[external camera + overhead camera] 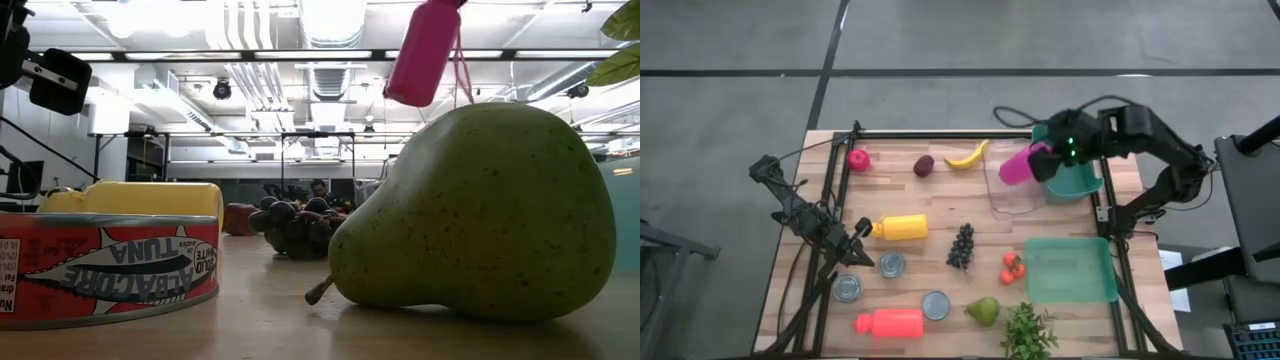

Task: Pick & Place Food Item
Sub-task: Put the pink water bottle into the green bin

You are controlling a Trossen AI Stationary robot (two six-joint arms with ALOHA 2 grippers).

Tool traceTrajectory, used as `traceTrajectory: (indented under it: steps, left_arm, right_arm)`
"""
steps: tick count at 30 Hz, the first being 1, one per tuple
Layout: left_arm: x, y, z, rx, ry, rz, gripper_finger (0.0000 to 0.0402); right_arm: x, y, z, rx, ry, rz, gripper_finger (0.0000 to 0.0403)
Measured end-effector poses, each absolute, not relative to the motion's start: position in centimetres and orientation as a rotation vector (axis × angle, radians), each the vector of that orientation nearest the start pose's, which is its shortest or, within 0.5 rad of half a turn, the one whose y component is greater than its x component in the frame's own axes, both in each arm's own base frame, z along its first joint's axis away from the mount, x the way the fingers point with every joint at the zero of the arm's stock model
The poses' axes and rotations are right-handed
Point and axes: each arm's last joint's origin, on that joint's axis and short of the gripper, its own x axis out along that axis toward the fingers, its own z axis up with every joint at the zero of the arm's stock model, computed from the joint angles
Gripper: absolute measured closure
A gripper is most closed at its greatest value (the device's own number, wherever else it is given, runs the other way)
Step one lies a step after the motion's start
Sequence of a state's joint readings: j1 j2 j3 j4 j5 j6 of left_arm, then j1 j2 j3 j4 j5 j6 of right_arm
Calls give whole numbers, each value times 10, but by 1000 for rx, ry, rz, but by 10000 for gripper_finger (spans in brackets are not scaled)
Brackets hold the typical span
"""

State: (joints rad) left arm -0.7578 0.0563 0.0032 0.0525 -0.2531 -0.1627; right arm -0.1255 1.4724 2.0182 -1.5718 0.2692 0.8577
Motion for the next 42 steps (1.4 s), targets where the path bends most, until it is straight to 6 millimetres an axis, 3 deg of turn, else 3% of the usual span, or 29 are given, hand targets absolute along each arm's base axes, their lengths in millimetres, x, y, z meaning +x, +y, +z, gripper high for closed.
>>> traceTrajectory:
  steps: [12,25,42]
  left_arm:
    - [78,-63,165,-159,42,-504,402]
    - [78,-64,165,-159,42,-504,402]
    - [78,-64,165,-159,42,-504,402]
  right_arm:
    - [187,-94,468,773,662,-1087,188]
    - [173,-159,448,869,778,-1166,188]
    - [180,-201,412,937,935,-1197,188]
